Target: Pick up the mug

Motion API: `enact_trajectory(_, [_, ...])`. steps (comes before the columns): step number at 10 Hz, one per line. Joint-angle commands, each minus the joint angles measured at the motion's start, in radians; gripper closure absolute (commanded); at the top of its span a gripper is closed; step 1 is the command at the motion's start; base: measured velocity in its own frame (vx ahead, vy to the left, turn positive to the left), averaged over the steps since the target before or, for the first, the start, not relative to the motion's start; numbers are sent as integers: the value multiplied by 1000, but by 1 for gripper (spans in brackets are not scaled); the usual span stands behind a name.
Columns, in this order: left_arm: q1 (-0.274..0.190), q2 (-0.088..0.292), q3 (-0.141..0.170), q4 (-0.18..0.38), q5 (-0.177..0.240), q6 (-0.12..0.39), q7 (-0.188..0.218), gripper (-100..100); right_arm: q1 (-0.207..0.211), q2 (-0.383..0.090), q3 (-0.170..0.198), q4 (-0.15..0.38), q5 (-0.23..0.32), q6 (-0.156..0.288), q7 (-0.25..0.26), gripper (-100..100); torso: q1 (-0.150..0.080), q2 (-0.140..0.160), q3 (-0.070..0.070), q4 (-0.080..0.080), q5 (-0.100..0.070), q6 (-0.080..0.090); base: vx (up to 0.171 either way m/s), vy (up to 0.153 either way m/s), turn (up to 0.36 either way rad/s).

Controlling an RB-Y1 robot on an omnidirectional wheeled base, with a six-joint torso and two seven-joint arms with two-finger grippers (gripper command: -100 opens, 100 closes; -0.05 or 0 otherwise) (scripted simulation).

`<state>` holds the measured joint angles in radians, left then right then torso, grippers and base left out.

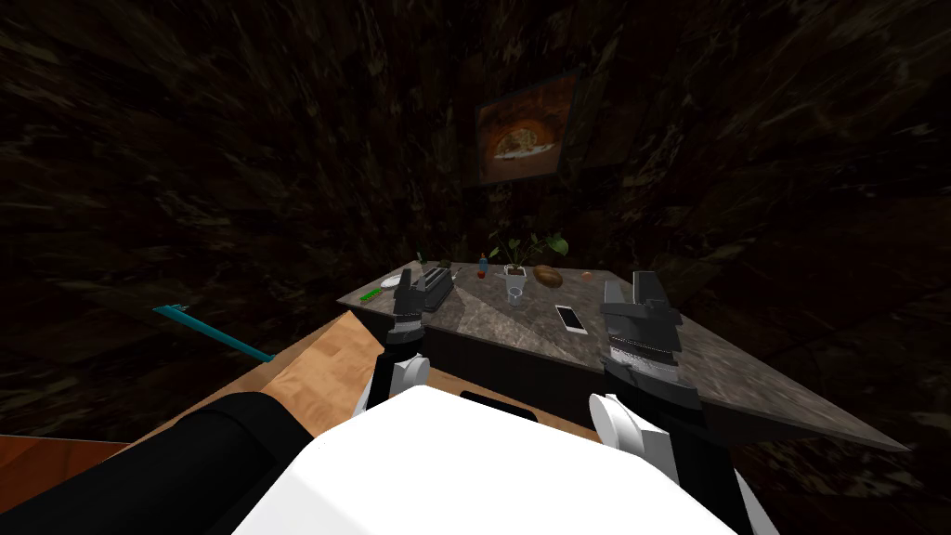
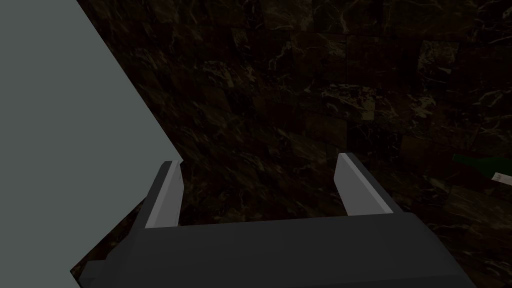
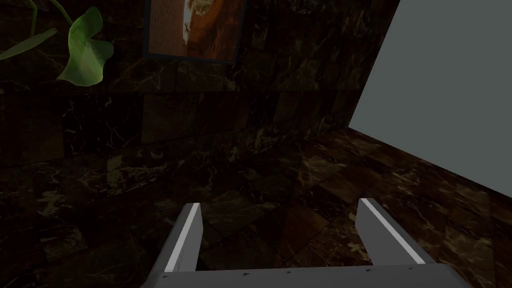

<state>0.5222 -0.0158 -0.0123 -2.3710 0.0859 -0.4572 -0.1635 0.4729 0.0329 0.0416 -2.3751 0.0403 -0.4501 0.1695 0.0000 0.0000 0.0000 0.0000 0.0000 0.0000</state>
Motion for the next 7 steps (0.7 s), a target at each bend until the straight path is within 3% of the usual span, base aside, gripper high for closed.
enact_trajectory(1, [0,0,0,0,0,0,0,0,4,-37,-2,9,2,1,-1,-100,0,0,0,0,0,0,-5,0,25])
enact_trajectory(7, [0,0,0,0,0,0,0,0,31,-211,-18,70,17,6,-7,-100,0,1,1,0,0,0,-16,-1,44])
